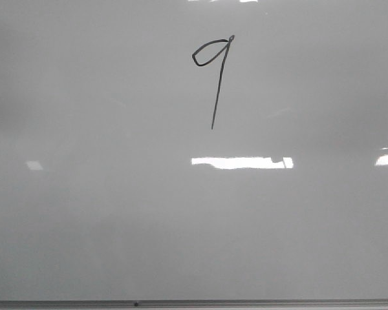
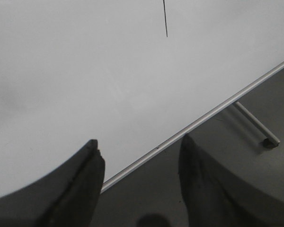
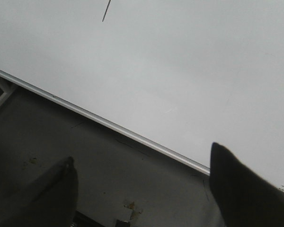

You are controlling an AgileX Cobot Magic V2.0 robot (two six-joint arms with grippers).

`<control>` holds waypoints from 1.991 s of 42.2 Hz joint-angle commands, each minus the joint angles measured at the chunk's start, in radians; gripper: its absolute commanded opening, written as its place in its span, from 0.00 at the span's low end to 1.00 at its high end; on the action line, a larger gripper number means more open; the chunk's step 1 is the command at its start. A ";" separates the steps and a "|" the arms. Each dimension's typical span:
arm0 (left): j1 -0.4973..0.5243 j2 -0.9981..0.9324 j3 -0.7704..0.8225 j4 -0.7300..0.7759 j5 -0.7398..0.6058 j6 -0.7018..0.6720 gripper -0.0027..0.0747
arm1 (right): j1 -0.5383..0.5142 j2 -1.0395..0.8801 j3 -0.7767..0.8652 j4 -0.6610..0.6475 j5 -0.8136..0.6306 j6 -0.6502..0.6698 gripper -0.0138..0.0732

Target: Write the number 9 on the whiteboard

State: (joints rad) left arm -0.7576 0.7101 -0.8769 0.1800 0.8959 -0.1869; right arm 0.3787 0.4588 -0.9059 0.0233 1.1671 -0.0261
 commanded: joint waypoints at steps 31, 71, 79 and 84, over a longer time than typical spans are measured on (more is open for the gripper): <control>-0.008 -0.001 -0.033 0.036 -0.072 -0.001 0.01 | -0.006 0.008 -0.021 -0.008 -0.060 -0.015 0.08; 0.510 -0.300 0.326 -0.035 -0.493 -0.001 0.01 | -0.006 0.008 -0.021 -0.008 -0.060 -0.015 0.08; 0.638 -0.466 0.531 -0.059 -0.617 -0.001 0.01 | -0.006 0.008 -0.021 -0.008 -0.060 -0.015 0.08; 0.705 -0.564 0.634 -0.057 -0.686 -0.001 0.01 | -0.006 0.008 -0.021 -0.008 -0.060 -0.015 0.08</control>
State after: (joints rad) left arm -0.0932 0.1925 -0.2753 0.1281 0.3465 -0.1864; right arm 0.3787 0.4588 -0.9059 0.0233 1.1671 -0.0344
